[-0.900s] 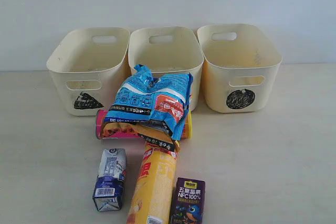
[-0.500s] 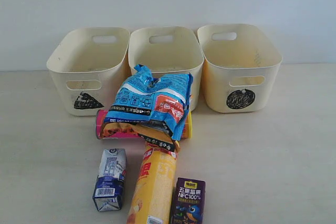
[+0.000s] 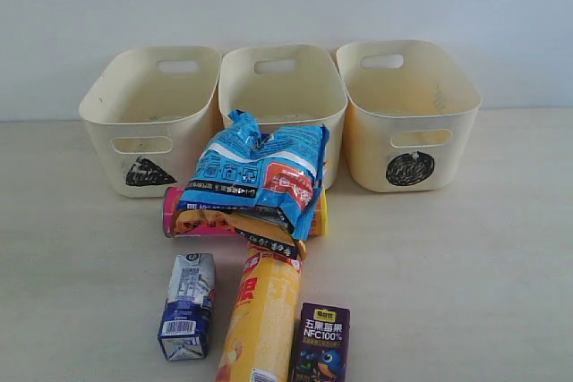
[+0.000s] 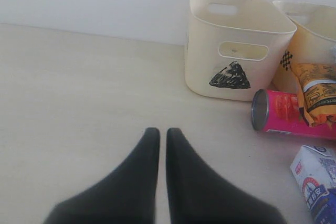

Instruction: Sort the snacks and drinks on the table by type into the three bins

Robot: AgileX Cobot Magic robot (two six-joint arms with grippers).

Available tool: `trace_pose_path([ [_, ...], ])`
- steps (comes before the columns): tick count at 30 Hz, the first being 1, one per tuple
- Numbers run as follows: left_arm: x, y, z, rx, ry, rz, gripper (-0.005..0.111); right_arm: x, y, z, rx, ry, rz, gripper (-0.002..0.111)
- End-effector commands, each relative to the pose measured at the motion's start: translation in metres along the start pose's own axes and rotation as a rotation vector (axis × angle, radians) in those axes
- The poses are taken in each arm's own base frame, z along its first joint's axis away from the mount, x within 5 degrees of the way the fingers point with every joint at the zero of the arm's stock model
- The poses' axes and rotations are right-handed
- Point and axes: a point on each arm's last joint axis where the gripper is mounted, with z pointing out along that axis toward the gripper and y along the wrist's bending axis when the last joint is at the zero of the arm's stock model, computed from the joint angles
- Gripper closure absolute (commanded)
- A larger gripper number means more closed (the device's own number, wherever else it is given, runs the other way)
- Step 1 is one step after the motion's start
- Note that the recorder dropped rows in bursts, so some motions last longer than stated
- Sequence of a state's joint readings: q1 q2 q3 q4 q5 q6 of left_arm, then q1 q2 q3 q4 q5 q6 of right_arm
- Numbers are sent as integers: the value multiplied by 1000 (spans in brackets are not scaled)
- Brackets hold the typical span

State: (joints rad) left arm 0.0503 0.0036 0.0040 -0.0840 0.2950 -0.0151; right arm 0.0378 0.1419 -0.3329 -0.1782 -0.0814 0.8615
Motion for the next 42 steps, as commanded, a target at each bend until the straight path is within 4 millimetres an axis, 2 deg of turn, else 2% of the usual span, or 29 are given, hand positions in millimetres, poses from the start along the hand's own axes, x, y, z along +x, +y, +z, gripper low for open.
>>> trace_pose_path([
  [1,-2,0,-1,3,-17,-9,102,-6,14,30,-27,117,25,108],
  [5,-2,0,-1,3,-17,-9,102,4,34,67,-104,317,-40,108],
  [8,-2,0,-1,3,-17,-9,102,23,51,93,-142,490,-89,108],
  [11,-2,0,-1,3,-17,-9,102,44,71,110,-226,618,-210,108],
  [14,-2,0,-1,3,-17,-9,102,60,83,119,-279,675,-239,108],
  [19,-2,0,-1,3,-17,-9,102,66,92,124,-322,657,-161,108],
  [24,-2,0,-1,3,-17,-9,102,81,81,131,-245,730,-219,108],
  [28,-2,0,-1,3,-17,-9,102,111,68,136,-143,872,-273,108],
  [32,-2,0,-1,3,-17,-9,102,142,49,139,33,1033,-244,108],
  [37,-2,0,-1,3,-17,-9,102,154,28,148,127,1110,-178,108],
  [40,-2,0,-1,3,-17,-9,102,162,17,154,111,1282,-126,108],
  [42,-2,0,-1,3,-17,-9,102,166,15,159,-5,1443,-23,108],
])
